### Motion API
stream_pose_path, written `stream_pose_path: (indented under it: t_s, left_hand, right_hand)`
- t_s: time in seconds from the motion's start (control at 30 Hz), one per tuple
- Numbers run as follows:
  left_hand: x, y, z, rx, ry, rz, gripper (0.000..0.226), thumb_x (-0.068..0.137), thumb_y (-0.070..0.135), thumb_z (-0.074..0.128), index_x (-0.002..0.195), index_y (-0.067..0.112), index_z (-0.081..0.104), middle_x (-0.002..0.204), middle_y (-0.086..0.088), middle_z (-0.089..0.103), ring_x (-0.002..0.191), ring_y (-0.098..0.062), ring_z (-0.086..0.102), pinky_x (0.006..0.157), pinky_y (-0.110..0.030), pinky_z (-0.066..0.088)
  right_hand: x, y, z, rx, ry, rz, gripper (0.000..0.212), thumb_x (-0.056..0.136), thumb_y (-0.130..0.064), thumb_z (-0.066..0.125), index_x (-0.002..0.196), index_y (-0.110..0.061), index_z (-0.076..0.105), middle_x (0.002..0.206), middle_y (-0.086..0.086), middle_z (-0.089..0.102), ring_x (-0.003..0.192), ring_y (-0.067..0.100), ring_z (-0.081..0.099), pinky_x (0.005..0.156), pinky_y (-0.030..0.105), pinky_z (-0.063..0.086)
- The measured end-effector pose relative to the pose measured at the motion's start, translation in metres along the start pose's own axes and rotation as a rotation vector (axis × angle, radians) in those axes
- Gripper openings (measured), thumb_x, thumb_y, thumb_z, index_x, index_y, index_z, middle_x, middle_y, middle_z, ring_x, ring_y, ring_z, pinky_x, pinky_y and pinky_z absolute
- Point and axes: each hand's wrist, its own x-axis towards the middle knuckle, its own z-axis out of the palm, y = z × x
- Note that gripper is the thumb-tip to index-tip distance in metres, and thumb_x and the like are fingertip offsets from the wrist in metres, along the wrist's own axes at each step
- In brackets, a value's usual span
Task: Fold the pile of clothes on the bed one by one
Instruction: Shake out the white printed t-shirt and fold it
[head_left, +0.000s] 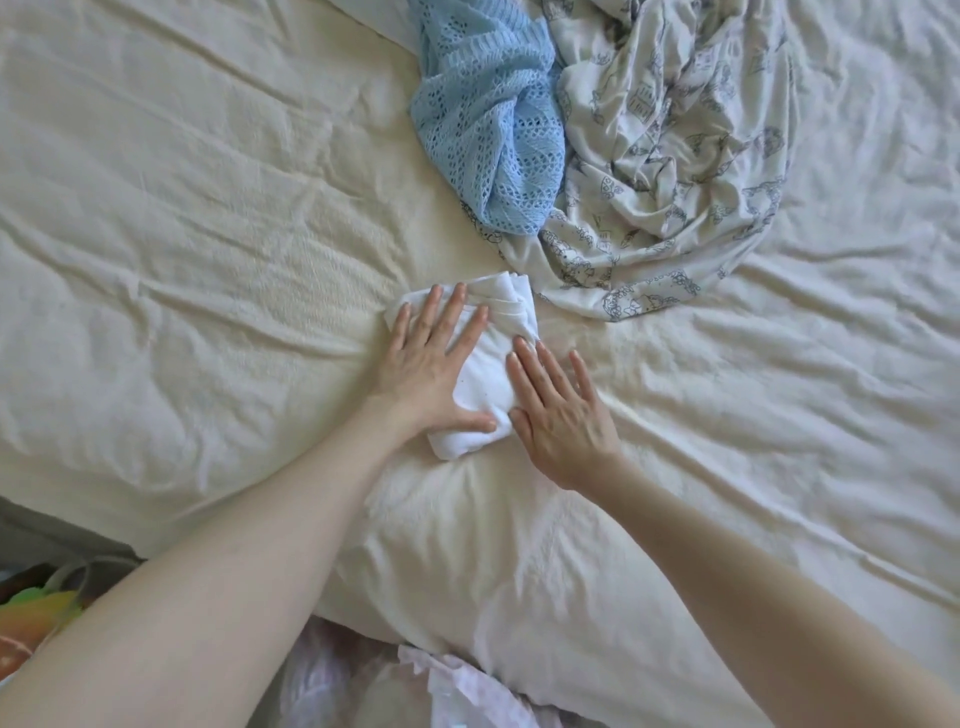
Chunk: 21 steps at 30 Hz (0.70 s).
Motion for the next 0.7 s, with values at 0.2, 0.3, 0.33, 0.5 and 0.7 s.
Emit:
stream_pose_path:
  t_s: [0.2,0.3,0.33,0.5,0.7]
  left_hand:
    - [-0.017,0.000,-0.012,-0.069,-0.004,0.030,0.116,0.070,0.072,0.058,0.147,0.029,-0.017,0.151,-0.003,-0.034,0.140,-0.027,-0.029,0.112,-0.047,-0.016]
    - [-0.041,0.006,-0.012,-0.334,0.159,-0.007,0.109,0.072,0.048,0.073,0.146,0.032,-0.005,0.153,-0.006,-0.025,0.144,-0.030,-0.018,0.117,-0.048,0.001]
    - [-0.047,0.009,-0.011,-0.485,0.262,-0.070,0.107,0.072,0.036,0.078,0.148,0.028,0.003,0.157,-0.010,-0.013,0.145,-0.029,-0.009,0.118,-0.042,0.005]
    - [-0.050,0.001,-0.009,-1.489,0.302,-0.659,0.046,0.089,0.018,0.063,0.131,0.010,0.045,0.122,-0.003,0.058,0.110,-0.021,0.057,0.091,-0.036,0.050]
    - [-0.039,-0.008,-0.018,-1.897,-0.045,-0.817,0.032,0.093,0.030,0.056,0.123,0.022,0.046,0.111,-0.001,0.060,0.086,-0.019,0.062,0.064,-0.041,0.051]
  right_hand:
    - [-0.001,-0.003,-0.030,0.680,0.238,0.040,0.032,0.093,-0.013,0.056,0.123,-0.002,0.060,0.143,0.011,0.046,0.131,0.025,0.044,0.104,0.028,0.034]
    - [0.015,-0.006,-0.047,1.028,0.285,0.469,0.018,0.088,-0.023,0.065,0.094,-0.009,0.073,0.099,0.001,0.069,0.097,0.019,0.064,0.078,0.021,0.042]
    - [0.023,-0.005,-0.051,1.094,0.251,0.574,0.017,0.086,-0.025,0.067,0.092,-0.010,0.072,0.087,-0.002,0.068,0.088,0.016,0.064,0.074,0.021,0.044]
    - [0.052,0.019,-0.061,1.377,-0.004,0.793,0.026,0.077,-0.016,0.077,0.094,-0.002,0.063,0.080,0.005,0.064,0.075,0.024,0.058,0.068,0.029,0.052]
    - [0.057,0.036,-0.074,1.494,-0.345,0.762,0.035,0.078,-0.011,0.075,0.110,-0.001,0.063,0.105,0.013,0.068,0.092,0.024,0.066,0.086,0.037,0.055]
